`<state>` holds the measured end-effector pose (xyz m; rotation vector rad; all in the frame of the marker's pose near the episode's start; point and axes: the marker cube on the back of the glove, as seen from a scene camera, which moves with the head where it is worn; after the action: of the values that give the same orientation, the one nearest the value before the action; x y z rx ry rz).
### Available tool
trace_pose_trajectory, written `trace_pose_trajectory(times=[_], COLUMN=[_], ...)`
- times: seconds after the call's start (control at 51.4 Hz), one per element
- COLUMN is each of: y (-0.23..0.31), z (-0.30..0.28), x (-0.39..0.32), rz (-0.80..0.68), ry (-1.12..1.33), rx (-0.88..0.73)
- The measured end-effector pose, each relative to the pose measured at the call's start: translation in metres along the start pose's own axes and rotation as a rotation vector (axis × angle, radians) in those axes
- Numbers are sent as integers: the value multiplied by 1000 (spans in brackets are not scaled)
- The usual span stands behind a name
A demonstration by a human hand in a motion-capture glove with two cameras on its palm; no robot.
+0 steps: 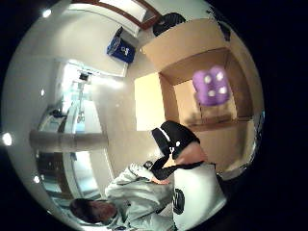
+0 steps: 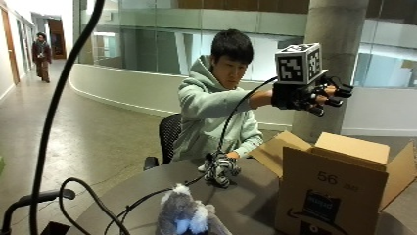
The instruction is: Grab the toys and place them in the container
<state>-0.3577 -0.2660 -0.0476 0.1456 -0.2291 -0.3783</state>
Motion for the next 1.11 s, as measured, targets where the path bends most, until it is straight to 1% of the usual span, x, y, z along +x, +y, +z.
trace_pose_trajectory(times=[0.156, 0.272, 0.506, 0.662, 0.759, 0.876, 1.031, 1.109], y=[16, 37, 101, 146, 166, 180, 192, 190], z=[-20, -41, -80, -84, -74, -47, 16, 45], x=[11, 33, 108, 173, 223, 272, 315, 329], rz=[7, 25, 167, 250, 290, 284, 337, 382], ry=[33, 43, 90, 102, 108, 117, 128, 113], rx=[-9, -16, -38, -121, -169, -167, -160, -190])
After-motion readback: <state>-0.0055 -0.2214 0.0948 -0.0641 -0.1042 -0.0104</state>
